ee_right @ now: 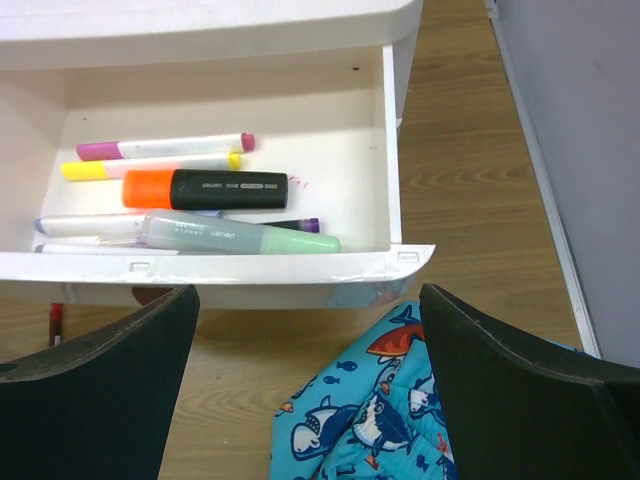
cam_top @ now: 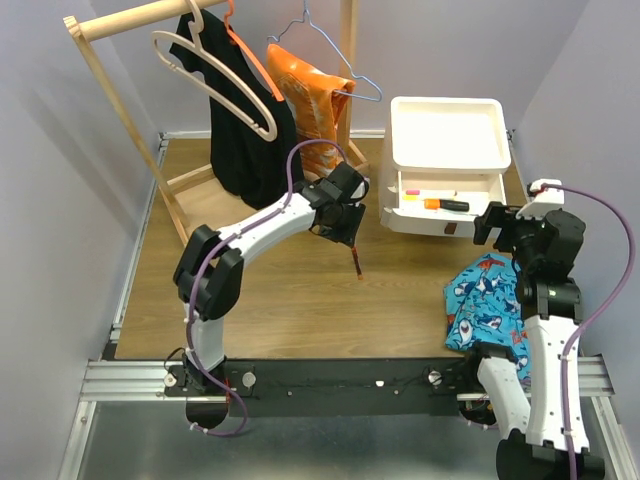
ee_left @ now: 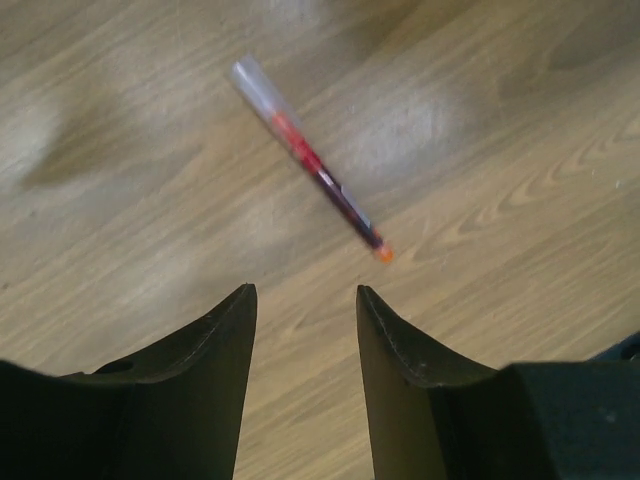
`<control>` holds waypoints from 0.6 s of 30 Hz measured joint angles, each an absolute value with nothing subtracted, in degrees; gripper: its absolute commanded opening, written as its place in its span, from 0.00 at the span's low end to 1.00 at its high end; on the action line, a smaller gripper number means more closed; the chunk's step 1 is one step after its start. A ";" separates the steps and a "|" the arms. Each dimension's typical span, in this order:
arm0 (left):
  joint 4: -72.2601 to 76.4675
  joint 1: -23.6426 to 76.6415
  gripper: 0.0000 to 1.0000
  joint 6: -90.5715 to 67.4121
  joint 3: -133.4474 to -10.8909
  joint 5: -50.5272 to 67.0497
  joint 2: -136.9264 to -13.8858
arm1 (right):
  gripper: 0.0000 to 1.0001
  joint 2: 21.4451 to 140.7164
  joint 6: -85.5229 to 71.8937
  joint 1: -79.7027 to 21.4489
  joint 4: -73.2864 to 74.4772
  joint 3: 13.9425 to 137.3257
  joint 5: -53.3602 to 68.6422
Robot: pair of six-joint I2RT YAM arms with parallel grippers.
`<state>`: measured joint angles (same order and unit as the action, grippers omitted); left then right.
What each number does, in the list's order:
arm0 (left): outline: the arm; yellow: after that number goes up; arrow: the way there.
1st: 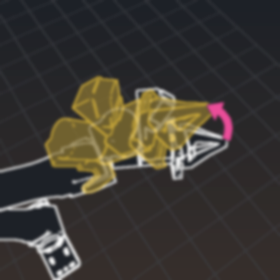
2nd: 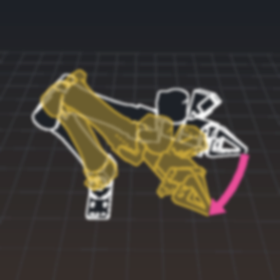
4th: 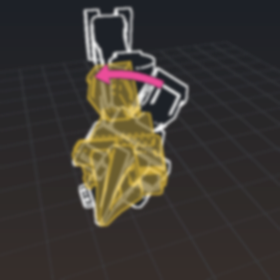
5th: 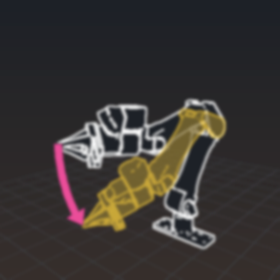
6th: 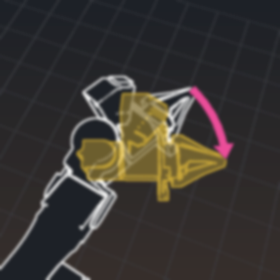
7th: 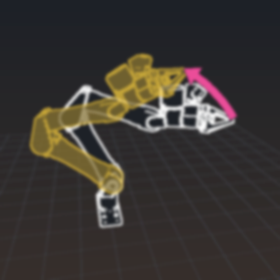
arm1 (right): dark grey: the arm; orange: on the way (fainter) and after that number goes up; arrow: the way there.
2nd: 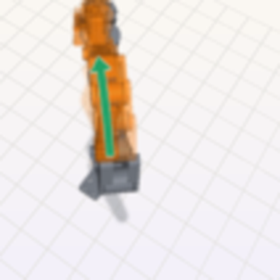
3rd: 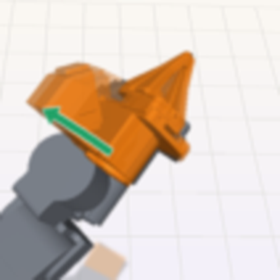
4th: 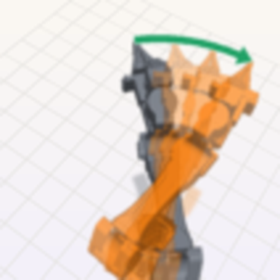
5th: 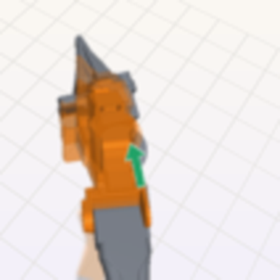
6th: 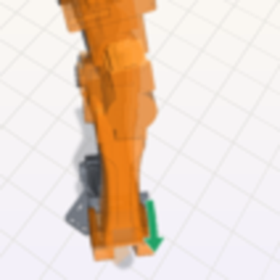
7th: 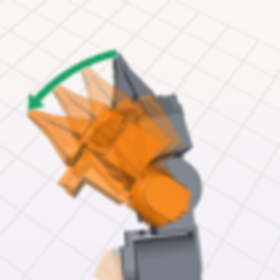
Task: Sort the stationery into containers
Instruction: Pick up the pen from the center of the board.
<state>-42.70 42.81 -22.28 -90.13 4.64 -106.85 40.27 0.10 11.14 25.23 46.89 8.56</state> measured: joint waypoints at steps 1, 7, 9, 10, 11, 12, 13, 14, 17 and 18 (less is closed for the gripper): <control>-42.61 42.70 0.52 -22.48 -90.72 4.86 -107.77 | 0.98 39.92 0.16 11.18 25.54 47.11 8.82; -41.36 42.09 0.49 -23.66 -97.69 6.11 -116.31 | 0.98 36.97 1.10 11.27 27.59 49.04 9.50; -40.93 42.24 0.49 -23.70 -98.65 6.28 -118.52 | 0.99 36.67 1.56 11.27 28.51 49.91 9.45; -40.84 42.35 0.47 -23.73 -98.70 6.33 -119.46 | 0.99 36.60 1.63 11.27 28.82 50.24 9.41; -40.86 42.41 0.47 -23.70 -98.70 6.33 -120.14 | 0.99 36.58 1.69 11.27 28.97 50.52 9.28; -40.88 42.52 0.47 -23.70 -98.70 6.33 -120.84 | 0.99 36.40 1.78 11.27 29.17 50.72 9.21; -40.95 42.74 0.46 -23.73 -98.67 6.31 -121.80 | 0.99 36.29 1.91 11.27 29.36 50.81 8.97; -40.99 42.92 0.46 -23.75 -98.67 6.31 -122.41 | 0.99 35.97 2.07 11.27 29.78 50.83 8.62; -41.34 43.66 0.42 -23.86 -98.65 6.31 -124.03 | 0.99 35.51 2.22 11.29 30.09 50.83 8.12; -41.43 43.94 0.41 -23.86 -98.65 6.31 -124.44 | 0.99 35.27 2.24 11.29 30.13 50.83 7.92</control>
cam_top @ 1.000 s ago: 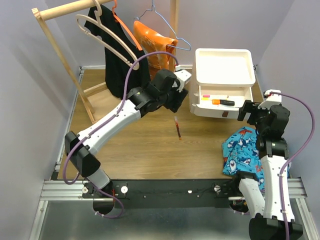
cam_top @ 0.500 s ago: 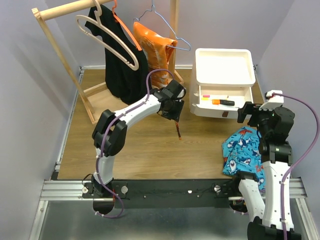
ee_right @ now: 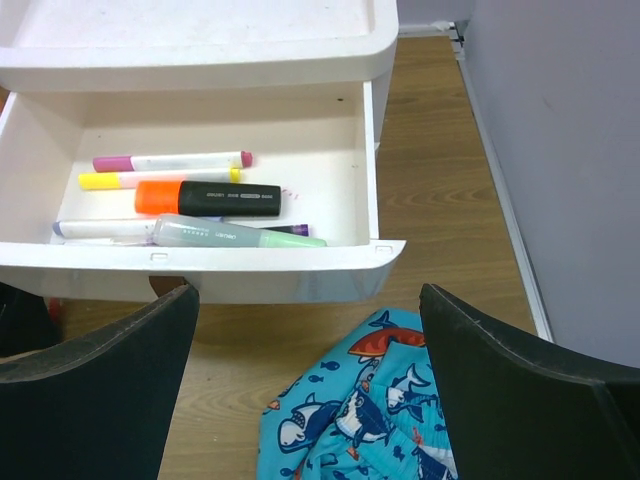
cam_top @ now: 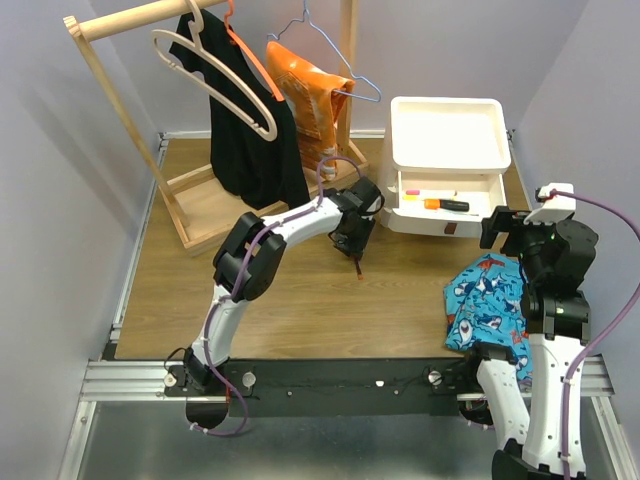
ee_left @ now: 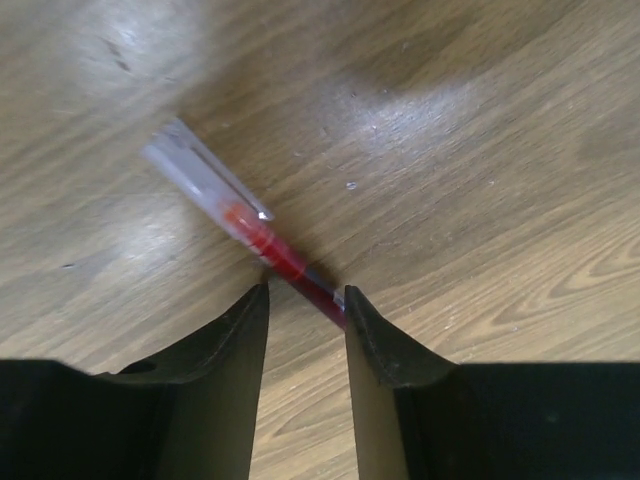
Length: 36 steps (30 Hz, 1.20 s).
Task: Sort the stationery into containers
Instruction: Pick up the pen from the center of the board, then place the pen in the drawer.
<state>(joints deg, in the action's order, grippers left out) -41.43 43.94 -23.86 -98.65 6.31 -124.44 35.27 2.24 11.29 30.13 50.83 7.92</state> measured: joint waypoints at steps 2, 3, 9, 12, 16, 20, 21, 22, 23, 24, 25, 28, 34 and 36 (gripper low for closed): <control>-41.52 44.38 0.35 -23.88 -98.65 6.28 -125.21 | 0.99 35.05 2.39 11.31 30.17 50.83 7.57; -41.52 44.56 0.33 -23.92 -98.70 6.26 -125.27 | 0.99 34.96 2.44 11.31 30.20 50.83 7.40; -41.32 44.69 0.00 -24.16 -98.54 6.22 -125.62 | 0.99 34.92 2.61 11.33 30.63 50.83 6.92; -41.06 44.64 0.00 -23.97 -98.32 6.57 -125.58 | 0.99 34.94 2.63 11.33 30.63 50.83 6.81; -40.14 44.21 0.00 -23.70 -96.49 6.74 -124.20 | 0.99 35.07 2.68 11.33 30.63 50.85 6.39; -43.68 42.68 0.00 -22.31 -92.16 6.57 -118.98 | 0.99 35.27 3.09 11.33 30.61 50.87 5.80; -44.47 42.39 0.00 -21.96 -92.05 6.48 -118.26 | 0.99 35.31 3.11 11.33 30.61 50.87 5.72; -45.54 41.85 0.00 -21.26 -92.07 6.28 -116.55 | 0.99 35.38 3.18 11.33 30.59 50.89 5.52; -46.68 41.06 0.00 -19.29 -92.33 5.98 -113.16 | 1.00 35.53 3.31 11.33 30.52 50.94 5.21; -47.37 40.62 0.00 -18.22 -92.71 5.98 -111.81 | 1.00 35.68 3.36 11.33 30.52 51.03 5.15; -48.64 39.75 0.00 -15.97 -94.28 5.98 -108.77 | 1.00 35.97 3.46 11.33 30.48 51.09 4.93; -49.76 38.63 0.00 -10.81 -99.66 6.13 -102.91 | 1.00 36.82 3.46 11.33 30.04 51.16 4.36; -45.12 39.22 0.00 0.45 -111.50 9.93 -99.13 | 0.89 38.26 3.64 11.33 28.75 50.89 4.36; -44.45 40.53 0.00 6.68 -124.42 13.02 -105.23 | 0.74 38.50 4.54 11.33 28.36 50.28 4.82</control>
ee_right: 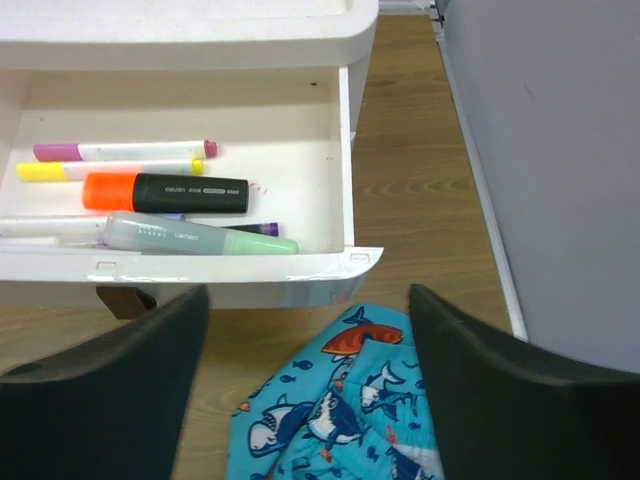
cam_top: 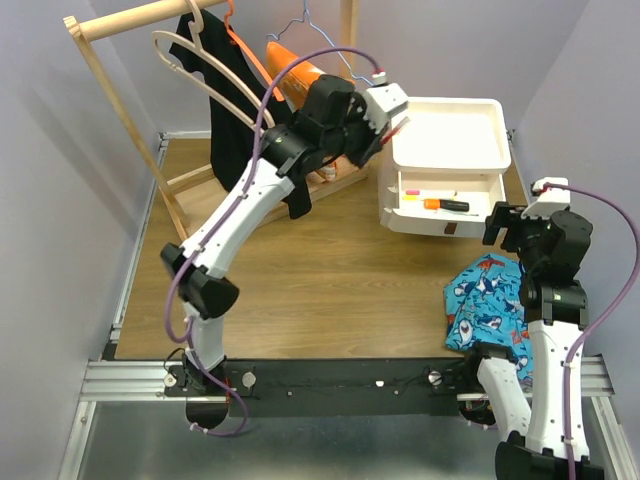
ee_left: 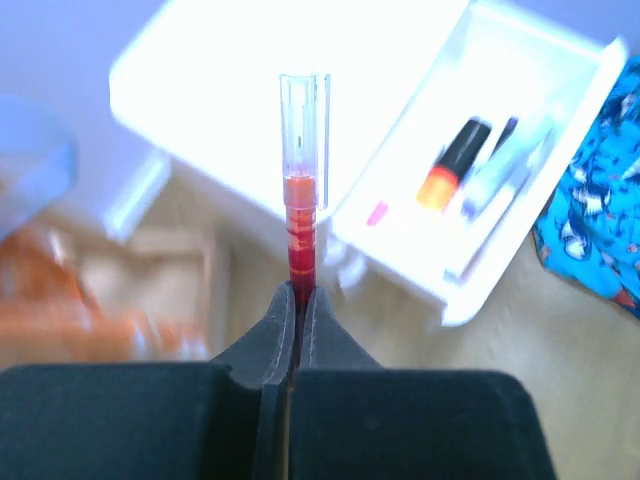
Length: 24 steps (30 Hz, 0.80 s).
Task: Sort the stationery into containers
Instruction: Place the pen in the drawer.
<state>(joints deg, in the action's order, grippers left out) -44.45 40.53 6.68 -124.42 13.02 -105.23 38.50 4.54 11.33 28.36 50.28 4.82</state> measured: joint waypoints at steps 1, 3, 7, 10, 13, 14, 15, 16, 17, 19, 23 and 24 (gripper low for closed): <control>-43.62 41.10 0.00 9.56 -129.40 14.50 -107.94 | 0.69 38.61 4.91 11.33 28.36 50.19 5.13; -43.35 42.68 0.00 15.70 -138.32 17.41 -113.49 | 0.63 38.81 6.24 11.35 28.36 50.17 6.28; -42.06 45.56 0.00 25.65 -140.25 21.06 -117.45 | 0.63 39.55 9.13 11.35 28.38 50.17 8.82; -41.34 47.64 0.00 30.81 -136.29 22.52 -117.67 | 0.79 40.38 10.15 11.35 28.38 50.17 10.00; -41.19 48.90 0.00 33.69 -135.94 23.53 -119.72 | 0.88 41.06 10.15 11.35 28.45 50.17 10.52; -41.19 49.34 0.00 34.52 -135.94 23.68 -120.57 | 0.90 41.12 10.20 11.35 28.42 50.17 10.72; -41.21 49.63 0.00 35.31 -135.94 23.77 -121.38 | 0.98 41.12 10.04 11.35 28.45 50.17 10.96; -41.23 49.78 0.00 35.90 -135.94 23.86 -121.99 | 1.00 41.08 10.02 11.35 28.45 50.17 11.16; -41.21 49.87 0.05 36.29 -135.94 23.86 -122.52 | 1.00 40.99 9.96 11.35 28.47 50.17 11.25; -40.95 49.89 0.31 37.10 -135.94 23.86 -123.87 | 1.00 40.88 9.87 11.35 28.69 50.17 11.49; -40.01 49.93 0.63 38.63 -135.92 23.27 -125.73 | 0.97 40.29 9.61 11.35 29.43 50.17 12.10; -39.83 49.98 0.64 38.70 -135.92 22.57 -125.89 | 0.95 40.12 9.52 11.35 29.54 50.17 12.43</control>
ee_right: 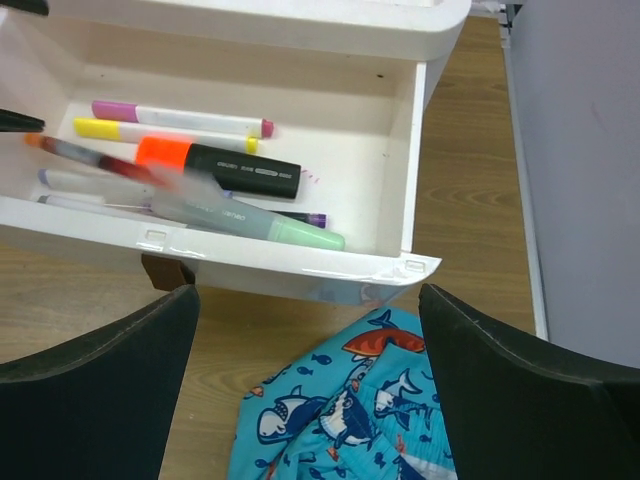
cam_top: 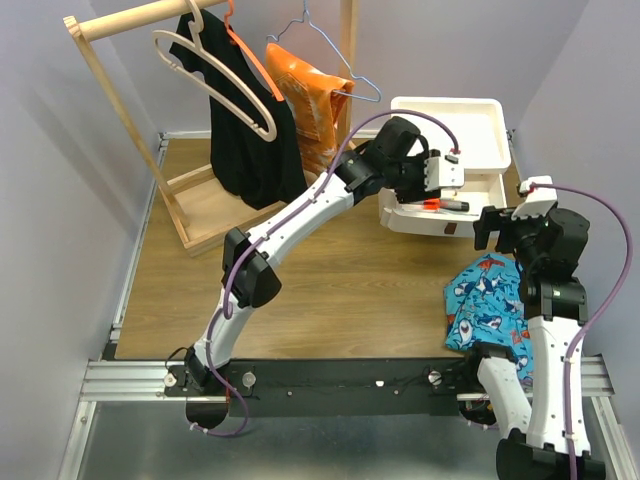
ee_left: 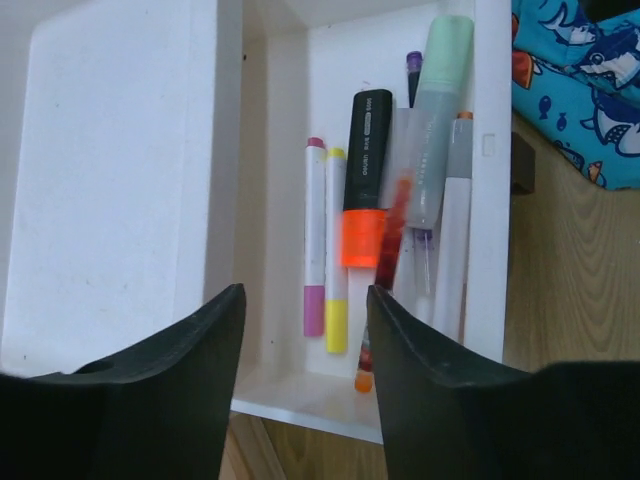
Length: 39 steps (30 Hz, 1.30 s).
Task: Sort the stationery into containers
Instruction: Place the pen in the drawer, then close the drawer in the storage box.
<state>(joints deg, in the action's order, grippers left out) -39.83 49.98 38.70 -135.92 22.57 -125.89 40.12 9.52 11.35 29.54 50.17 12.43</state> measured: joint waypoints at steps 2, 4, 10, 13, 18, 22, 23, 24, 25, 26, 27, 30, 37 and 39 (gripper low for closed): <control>-38.74 50.26 0.66 38.81 -135.83 21.15 -125.93 | 0.88 39.86 9.58 11.35 29.54 50.04 13.74; -36.27 50.57 0.69 38.26 -135.26 19.99 -125.49 | 0.81 39.72 9.76 11.35 29.34 49.39 15.22; -23.94 50.76 0.81 33.93 -121.62 15.07 -114.50 | 0.35 40.66 11.11 11.38 27.77 45.08 20.38; -15.57 50.74 0.80 30.33 -112.42 9.58 -105.14 | 0.17 42.52 12.08 11.35 26.35 43.90 23.09; -7.84 49.93 0.81 25.04 -100.18 0.62 -90.72 | 0.13 45.67 12.10 11.38 23.14 42.74 26.06; -6.63 48.42 0.81 21.23 -89.06 -3.51 -82.98 | 0.13 48.53 12.03 11.35 21.98 42.74 27.73; -6.87 47.97 0.81 20.34 -86.28 -4.01 -81.97 | 0.13 49.30 12.01 11.35 21.52 42.74 28.18; -7.49 47.57 0.81 19.55 -83.40 -4.45 -81.30 | 0.13 50.06 11.97 11.35 20.95 42.74 28.62; -7.97 47.22 0.81 18.96 -81.12 -4.62 -81.03 | 0.13 50.72 11.81 11.35 20.36 42.74 28.99; -9.10 46.76 0.81 18.35 -78.78 -4.84 -81.03 | 0.13 51.64 11.51 11.35 19.59 42.74 29.34; -10.13 46.33 0.81 17.72 -76.60 -5.08 -81.25 | 0.13 52.29 11.31 11.35 19.14 42.78 29.61; -12.78 45.91 0.80 16.62 -73.41 -5.34 -81.69 | 0.13 54.57 10.28 11.35 17.85 43.24 30.48; -13.13 45.76 0.81 15.38 -72.73 -5.34 -81.71 | 0.13 58.98 7.05 11.35 13.17 45.58 32.60; -12.99 45.52 0.81 15.14 -72.73 -5.34 -81.71 | 0.13 59.92 6.15 11.35 12.38 46.78 34.06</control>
